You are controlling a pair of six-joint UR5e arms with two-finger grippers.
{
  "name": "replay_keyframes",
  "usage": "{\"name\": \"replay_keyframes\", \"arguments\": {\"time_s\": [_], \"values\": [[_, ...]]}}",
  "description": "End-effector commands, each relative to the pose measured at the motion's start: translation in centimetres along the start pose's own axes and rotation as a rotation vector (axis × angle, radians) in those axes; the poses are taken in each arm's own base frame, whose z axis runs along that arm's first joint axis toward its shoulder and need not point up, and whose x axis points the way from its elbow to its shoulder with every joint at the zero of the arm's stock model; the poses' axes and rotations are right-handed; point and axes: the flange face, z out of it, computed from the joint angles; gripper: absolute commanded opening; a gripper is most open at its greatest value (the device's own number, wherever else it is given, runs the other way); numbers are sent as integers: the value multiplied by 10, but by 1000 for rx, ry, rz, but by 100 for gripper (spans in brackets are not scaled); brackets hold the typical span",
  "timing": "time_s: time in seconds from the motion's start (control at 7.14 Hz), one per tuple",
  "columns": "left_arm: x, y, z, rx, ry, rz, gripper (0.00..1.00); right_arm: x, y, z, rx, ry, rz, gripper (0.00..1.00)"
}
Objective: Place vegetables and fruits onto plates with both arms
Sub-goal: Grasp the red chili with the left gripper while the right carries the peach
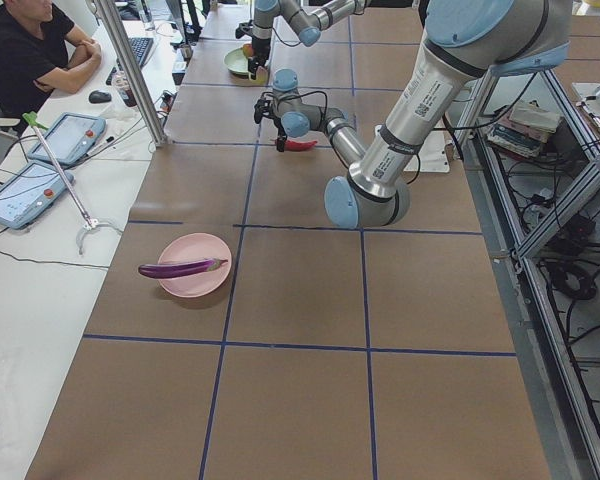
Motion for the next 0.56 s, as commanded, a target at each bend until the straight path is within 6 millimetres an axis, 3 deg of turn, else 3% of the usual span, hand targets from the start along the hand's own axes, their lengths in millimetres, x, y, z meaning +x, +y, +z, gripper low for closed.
{"name": "replay_keyframes", "arguments": {"time_s": [0.0,0.28,0.42], "values": [[43,0,27,42,-33,21,98,76,-83,33,0,123,-103,0],[48,4,41,24,-49,26,94,115,-114,58,-4,161,-139,0],[50,4,51,34,-71,26,94,140,-133,70,2,168,-152,6]]}}
